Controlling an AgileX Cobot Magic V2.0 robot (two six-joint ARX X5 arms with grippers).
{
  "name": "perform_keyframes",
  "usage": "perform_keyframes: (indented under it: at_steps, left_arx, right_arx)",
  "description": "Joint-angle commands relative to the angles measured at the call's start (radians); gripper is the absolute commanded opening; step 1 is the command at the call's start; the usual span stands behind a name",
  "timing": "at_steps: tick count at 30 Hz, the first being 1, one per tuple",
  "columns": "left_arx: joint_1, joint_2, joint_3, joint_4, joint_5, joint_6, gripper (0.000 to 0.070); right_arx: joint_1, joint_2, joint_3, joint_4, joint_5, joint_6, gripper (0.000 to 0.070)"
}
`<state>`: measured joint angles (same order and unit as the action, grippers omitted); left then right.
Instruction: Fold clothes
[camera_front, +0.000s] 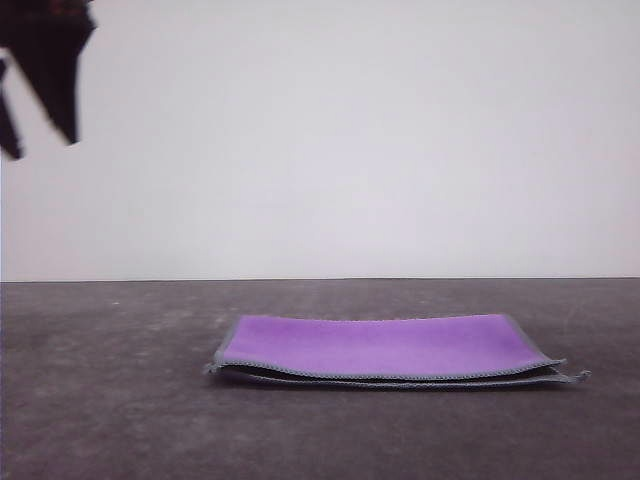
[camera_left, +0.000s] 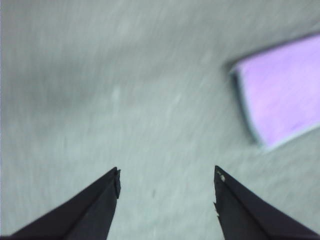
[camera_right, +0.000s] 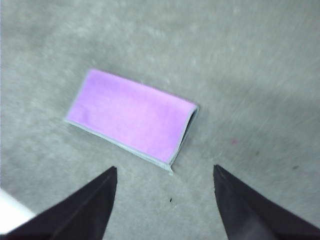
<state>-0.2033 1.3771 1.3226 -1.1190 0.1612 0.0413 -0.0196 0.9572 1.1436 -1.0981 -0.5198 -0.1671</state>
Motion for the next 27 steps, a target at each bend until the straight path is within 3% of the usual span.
perform_keyframes:
  at_steps: [1,5,9,19,27]
  left_arx:
    - [0.013,-0.016,-0.037,0.017,0.0,-0.004,0.0366]
    - [0.044,-0.069,-0.149,0.047,0.0,-0.005,0.0365]
    - [0.052,-0.085,-0.199,0.068,0.0,-0.01,0.0365]
    - [0.052,-0.085,-0.204,0.095,0.0,-0.024,0.0364]
    - [0.052,-0.085,-0.204,0.099,0.0,-0.027,0.0365]
  right_arx:
    - [0.001,0.025,-0.073,0.064,0.001,0.053,0.0389]
    - [0.002,0.079,-0.27,0.287,-0.025,0.137,0.0389]
    - [0.003,0.215,-0.379,0.432,-0.095,0.186,0.0389]
    - [0.005,0.594,-0.39,0.651,-0.324,0.253,0.0389]
    - [0.055,0.708,-0.39,0.805,-0.353,0.323,0.0388]
